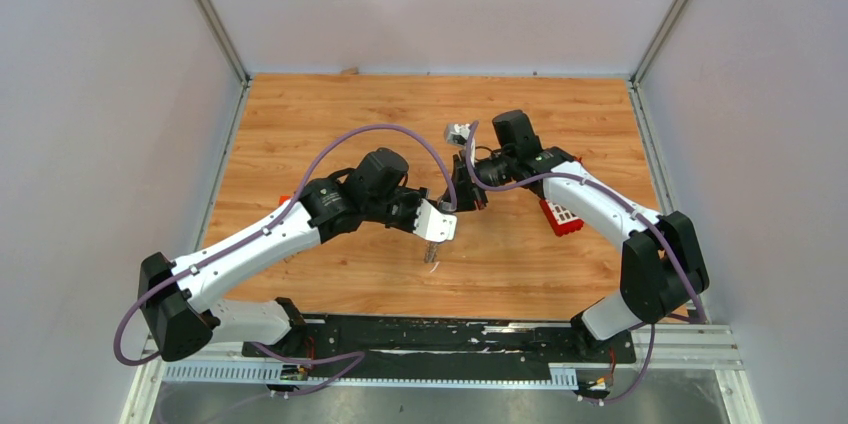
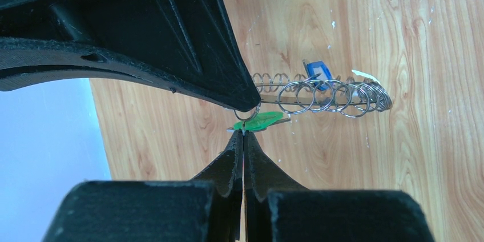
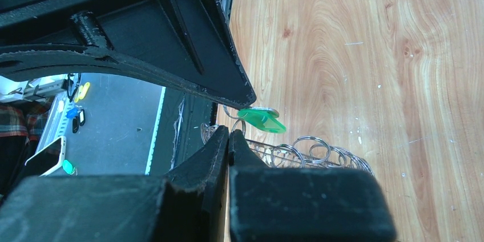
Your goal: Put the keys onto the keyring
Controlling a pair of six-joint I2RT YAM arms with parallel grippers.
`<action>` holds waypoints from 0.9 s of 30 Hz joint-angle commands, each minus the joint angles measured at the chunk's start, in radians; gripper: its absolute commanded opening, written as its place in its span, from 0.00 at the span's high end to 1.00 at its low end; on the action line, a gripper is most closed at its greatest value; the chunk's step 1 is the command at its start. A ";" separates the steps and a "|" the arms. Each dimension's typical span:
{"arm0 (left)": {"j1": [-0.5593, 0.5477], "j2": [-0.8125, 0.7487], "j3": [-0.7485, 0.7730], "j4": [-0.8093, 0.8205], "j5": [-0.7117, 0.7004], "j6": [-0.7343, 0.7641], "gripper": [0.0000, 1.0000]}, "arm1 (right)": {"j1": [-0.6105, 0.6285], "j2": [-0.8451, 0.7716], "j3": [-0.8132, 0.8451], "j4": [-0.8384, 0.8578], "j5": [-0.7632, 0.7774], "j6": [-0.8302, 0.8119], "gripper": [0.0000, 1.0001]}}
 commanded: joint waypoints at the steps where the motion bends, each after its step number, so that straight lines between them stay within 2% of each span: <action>1: 0.002 -0.004 0.042 0.021 0.022 0.023 1.00 | 0.014 -0.013 0.052 0.011 -0.067 -0.027 1.00; 27: 0.002 -0.013 0.036 -0.016 0.056 0.122 1.00 | 0.016 0.016 0.070 -0.017 -0.085 -0.037 1.00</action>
